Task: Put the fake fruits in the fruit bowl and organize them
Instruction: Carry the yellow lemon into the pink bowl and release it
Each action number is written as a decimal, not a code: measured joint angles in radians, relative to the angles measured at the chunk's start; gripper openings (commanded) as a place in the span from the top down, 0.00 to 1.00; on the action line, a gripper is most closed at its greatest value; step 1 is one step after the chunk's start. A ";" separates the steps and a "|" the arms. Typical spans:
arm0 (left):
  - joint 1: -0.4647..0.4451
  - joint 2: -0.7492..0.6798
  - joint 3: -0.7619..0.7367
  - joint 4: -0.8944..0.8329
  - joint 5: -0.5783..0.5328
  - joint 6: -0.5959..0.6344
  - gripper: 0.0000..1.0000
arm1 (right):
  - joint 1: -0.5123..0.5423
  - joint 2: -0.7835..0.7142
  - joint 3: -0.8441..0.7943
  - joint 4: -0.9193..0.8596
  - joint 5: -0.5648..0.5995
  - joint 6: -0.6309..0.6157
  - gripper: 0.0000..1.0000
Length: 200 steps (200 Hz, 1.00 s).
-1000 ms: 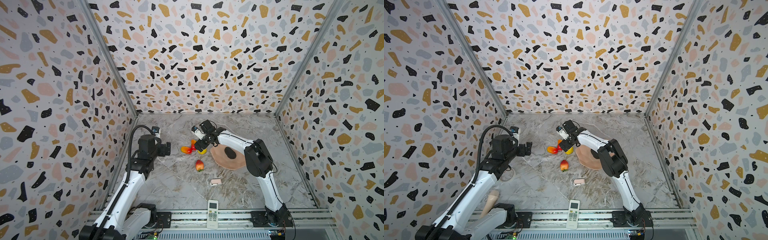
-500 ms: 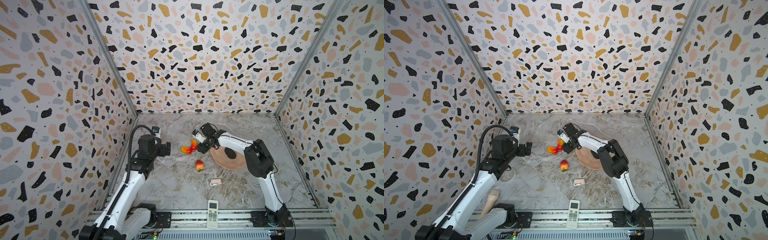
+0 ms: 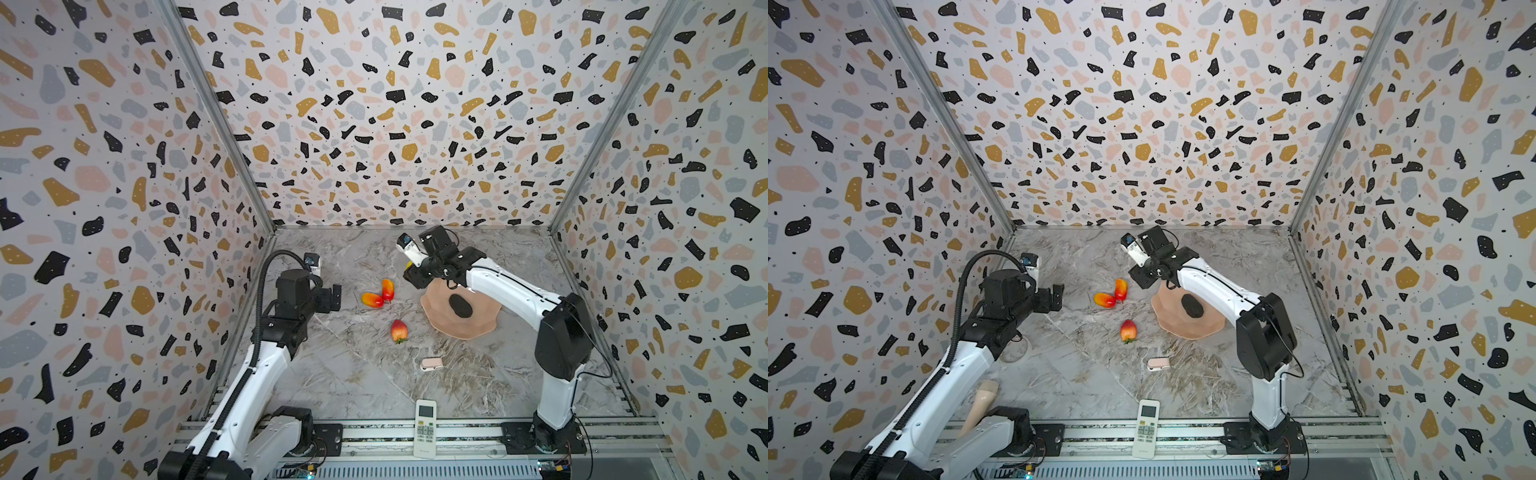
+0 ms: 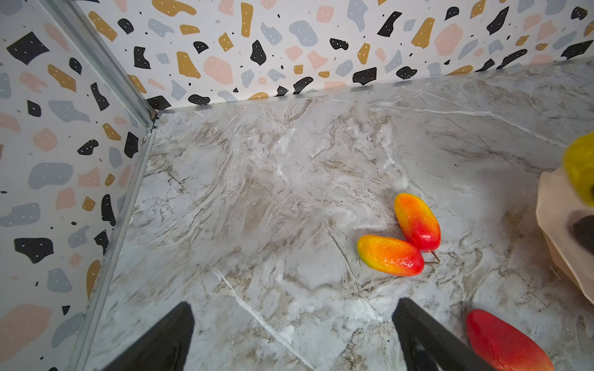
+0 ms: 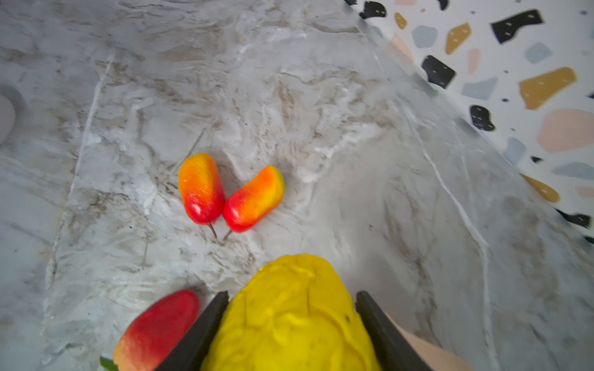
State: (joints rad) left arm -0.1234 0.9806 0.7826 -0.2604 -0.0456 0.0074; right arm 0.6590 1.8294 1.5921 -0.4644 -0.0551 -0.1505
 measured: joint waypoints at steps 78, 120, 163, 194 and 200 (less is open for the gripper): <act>0.000 0.000 0.000 0.000 0.002 0.000 0.00 | -0.074 -0.106 -0.360 0.003 0.003 -0.008 0.50; 0.000 0.002 0.000 0.001 0.004 0.000 0.00 | -0.074 -0.089 -0.369 0.053 -0.016 -0.012 0.45; 0.001 0.002 0.000 0.001 0.005 0.000 0.00 | -0.075 -0.041 -0.369 0.091 -0.027 -0.013 0.40; 0.003 0.002 0.000 0.001 0.005 0.000 0.00 | -0.077 -0.017 -0.369 0.100 -0.027 -0.013 0.32; 0.004 0.002 0.000 0.001 0.005 0.000 0.00 | -0.077 -0.016 -0.369 0.100 -0.027 -0.013 0.31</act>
State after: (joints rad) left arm -0.1196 0.9821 0.7826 -0.2596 -0.0406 0.0074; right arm 0.5816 1.8130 1.2236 -0.3649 -0.0826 -0.1631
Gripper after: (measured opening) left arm 0.995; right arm 0.670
